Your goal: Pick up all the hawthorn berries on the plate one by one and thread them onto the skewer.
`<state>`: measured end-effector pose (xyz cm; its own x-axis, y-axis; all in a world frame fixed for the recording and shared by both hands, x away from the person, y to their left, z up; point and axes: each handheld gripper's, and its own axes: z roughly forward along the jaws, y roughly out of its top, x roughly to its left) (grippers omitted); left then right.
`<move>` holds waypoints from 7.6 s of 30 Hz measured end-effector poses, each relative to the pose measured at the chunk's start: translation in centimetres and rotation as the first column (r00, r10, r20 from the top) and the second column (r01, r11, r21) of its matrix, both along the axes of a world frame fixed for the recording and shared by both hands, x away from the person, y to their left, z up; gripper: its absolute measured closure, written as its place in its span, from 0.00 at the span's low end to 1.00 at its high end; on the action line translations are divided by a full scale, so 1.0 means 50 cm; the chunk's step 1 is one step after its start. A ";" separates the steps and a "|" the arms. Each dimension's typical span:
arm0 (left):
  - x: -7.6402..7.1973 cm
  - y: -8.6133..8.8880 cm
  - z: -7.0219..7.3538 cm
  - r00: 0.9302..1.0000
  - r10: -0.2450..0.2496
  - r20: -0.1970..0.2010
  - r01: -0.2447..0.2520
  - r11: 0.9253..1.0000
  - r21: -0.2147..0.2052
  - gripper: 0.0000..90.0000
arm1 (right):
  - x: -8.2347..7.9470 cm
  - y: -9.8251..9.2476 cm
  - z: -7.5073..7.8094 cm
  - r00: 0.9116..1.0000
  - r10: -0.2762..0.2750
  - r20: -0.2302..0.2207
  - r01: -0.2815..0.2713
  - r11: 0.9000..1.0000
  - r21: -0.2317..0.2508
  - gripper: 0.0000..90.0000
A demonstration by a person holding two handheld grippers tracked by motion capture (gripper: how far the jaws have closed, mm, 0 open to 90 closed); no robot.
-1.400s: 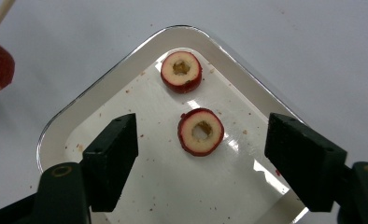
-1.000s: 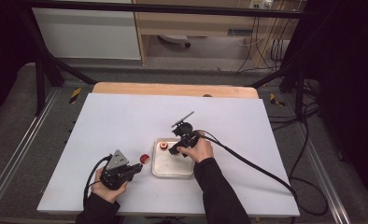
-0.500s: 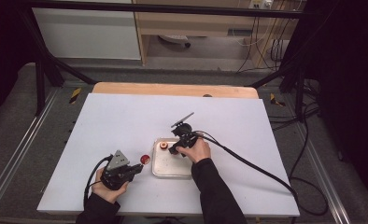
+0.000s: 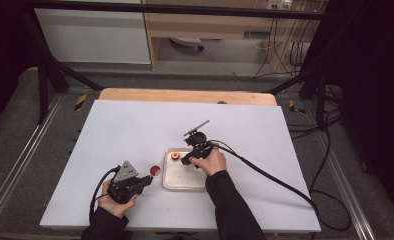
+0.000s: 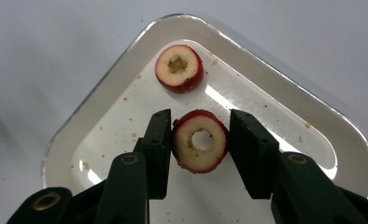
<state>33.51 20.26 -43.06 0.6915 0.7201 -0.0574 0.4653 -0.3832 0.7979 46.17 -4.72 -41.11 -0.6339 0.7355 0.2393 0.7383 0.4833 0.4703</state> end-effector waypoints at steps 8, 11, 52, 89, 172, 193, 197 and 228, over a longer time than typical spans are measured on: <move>-0.003 0.000 0.004 1.000 0.004 0.009 -0.004 1.000 -0.008 0.98 | -0.028 -0.017 0.035 0.998 -0.033 0.050 0.027 0.993 0.115 0.67; -0.004 0.000 0.004 1.000 0.007 0.009 -0.007 1.000 -0.013 0.98 | -0.036 -0.030 0.038 0.997 -0.057 0.061 0.046 0.985 0.169 0.67; -0.029 -0.039 0.030 0.999 0.037 -0.010 -0.039 0.989 -0.139 0.98 | -0.127 -0.080 0.011 0.869 -0.472 0.149 0.138 0.520 0.843 0.68; -0.025 -0.109 0.043 0.999 0.037 -0.012 -0.039 0.976 -0.215 0.98 | -0.140 -0.059 -0.014 0.804 -0.585 0.112 0.069 0.278 0.958 0.68; 0.001 -0.048 0.024 1.000 0.001 0.009 0.000 0.995 -0.096 0.98 | -0.170 -0.114 0.010 0.861 -0.367 0.353 0.039 0.739 0.672 0.20; -0.018 0.054 0.005 1.000 0.006 -0.018 -0.006 1.000 -0.011 0.98 | -0.077 -0.063 0.055 0.962 0.036 0.271 -0.082 0.984 0.160 0.16; -0.018 0.057 0.003 1.000 0.005 -0.020 -0.006 1.000 -0.003 0.98 | -0.054 -0.024 0.054 0.964 0.088 0.249 -0.110 0.991 0.076 0.21; -0.006 0.062 -0.003 0.999 0.016 -0.033 -0.016 1.000 0.012 0.98 | 0.049 0.090 -0.013 0.951 0.286 0.119 -0.266 0.951 -0.155 0.56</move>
